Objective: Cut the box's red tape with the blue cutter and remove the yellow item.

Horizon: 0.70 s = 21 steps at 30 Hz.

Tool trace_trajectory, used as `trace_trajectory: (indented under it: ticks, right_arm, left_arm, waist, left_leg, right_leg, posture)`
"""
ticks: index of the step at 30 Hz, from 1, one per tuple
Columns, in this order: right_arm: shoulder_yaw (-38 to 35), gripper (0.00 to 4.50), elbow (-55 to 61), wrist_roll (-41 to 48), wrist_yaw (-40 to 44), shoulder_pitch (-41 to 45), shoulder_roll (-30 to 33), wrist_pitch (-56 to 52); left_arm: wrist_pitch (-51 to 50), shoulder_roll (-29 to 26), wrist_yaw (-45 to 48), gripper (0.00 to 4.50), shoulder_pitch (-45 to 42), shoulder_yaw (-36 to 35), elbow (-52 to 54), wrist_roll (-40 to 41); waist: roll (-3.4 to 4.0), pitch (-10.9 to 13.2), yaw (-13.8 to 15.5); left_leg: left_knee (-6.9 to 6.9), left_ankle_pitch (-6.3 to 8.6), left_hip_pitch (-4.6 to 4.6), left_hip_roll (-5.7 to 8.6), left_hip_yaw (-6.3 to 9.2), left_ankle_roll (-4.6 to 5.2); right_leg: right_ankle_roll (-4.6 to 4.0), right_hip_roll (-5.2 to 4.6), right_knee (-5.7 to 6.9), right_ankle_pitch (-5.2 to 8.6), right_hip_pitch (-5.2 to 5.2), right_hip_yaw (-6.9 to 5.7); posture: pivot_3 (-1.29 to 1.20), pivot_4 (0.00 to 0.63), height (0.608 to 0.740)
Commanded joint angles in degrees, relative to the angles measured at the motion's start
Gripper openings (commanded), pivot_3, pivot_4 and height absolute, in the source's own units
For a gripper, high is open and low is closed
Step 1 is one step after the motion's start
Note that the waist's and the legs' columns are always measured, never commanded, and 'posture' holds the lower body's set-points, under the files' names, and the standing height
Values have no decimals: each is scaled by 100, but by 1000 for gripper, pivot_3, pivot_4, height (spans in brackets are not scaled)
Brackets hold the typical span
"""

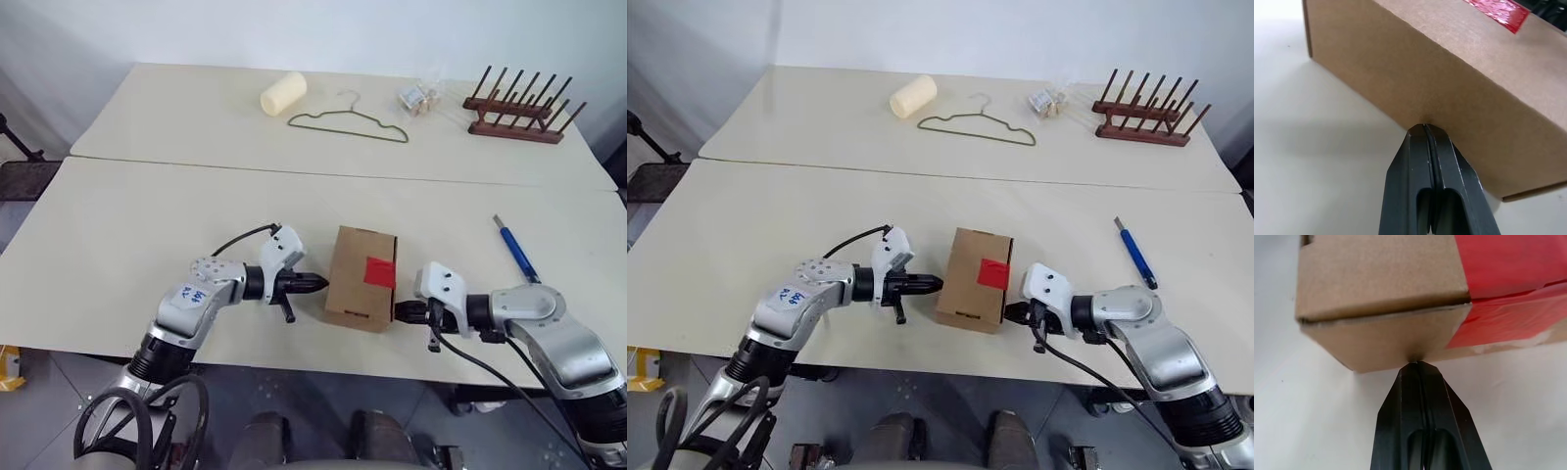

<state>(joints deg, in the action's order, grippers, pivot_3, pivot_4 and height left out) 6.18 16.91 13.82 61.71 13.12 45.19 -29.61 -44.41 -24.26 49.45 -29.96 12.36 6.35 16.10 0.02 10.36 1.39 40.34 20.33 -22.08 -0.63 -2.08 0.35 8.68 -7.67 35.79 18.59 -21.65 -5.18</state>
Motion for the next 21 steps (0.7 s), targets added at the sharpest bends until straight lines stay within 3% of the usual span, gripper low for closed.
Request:
trace_trajectory:
  ticks: [1,6,9,11,14,18,21]
  right_arm:
    - [-155,25,-150,-38,-34,137,103,290]
    - [-267,25,-310,16,61,227,236,342]
    - [-486,25,-276,273,365,227,625,46]
    - [-747,182,-184,768,533,319,945,-842]
    - [-1046,920,-97,1510,609,567,1305,-2188]
    - [-1374,2266,-157,2106,139,1214,1292,-3614]
    - [-1663,3357,-331,2522,-409,1972,875,-4562]
  left_arm:
    - [90,77,183,0,36,127,321,236]
    - [60,49,181,0,7,151,285,189]
    - [-83,-695,540,0,-30,162,297,60]
    - [15,-1343,932,0,-118,185,286,-20]
    - [138,-1536,1178,0,-456,-139,167,312]
    - [257,-669,1063,0,-1178,-776,-211,998]
    - [465,-143,947,0,-1540,-613,-447,936]
  waist:
    - [0,0,0]
    - [0,0,-6]
    - [0,0,-7]
    - [2,1,-32]
    - [2,1,-14]
    - [-1,3,62]
    - [-1,3,14]
  left_leg:
    - [0,0,0,1,0,0]
    - [0,0,1,-1,-1,0]
    - [-1,0,0,-1,-1,0]
    - [-2,0,0,-3,-1,0]
    - [-5,-1,3,-6,-2,-1]
    - [17,-2,-8,-5,14,5]
    - [23,0,-15,2,12,8]
  right_leg:
    - [0,0,0,0,0,0]
    - [0,1,0,0,0,0]
    - [0,1,-2,0,0,0]
    - [-1,3,-2,0,-2,0]
    - [-10,4,-3,-4,-1,1]
    - [-8,-1,-6,-7,9,-6]
    - [0,-3,-9,-12,7,-5]
  posture:
    - [0,150,740]
    - [0,150,740]
    - [0,150,740]
    - [0,150,740]
    - [0,150,740]
    - [0,150,740]
    - [0,150,740]
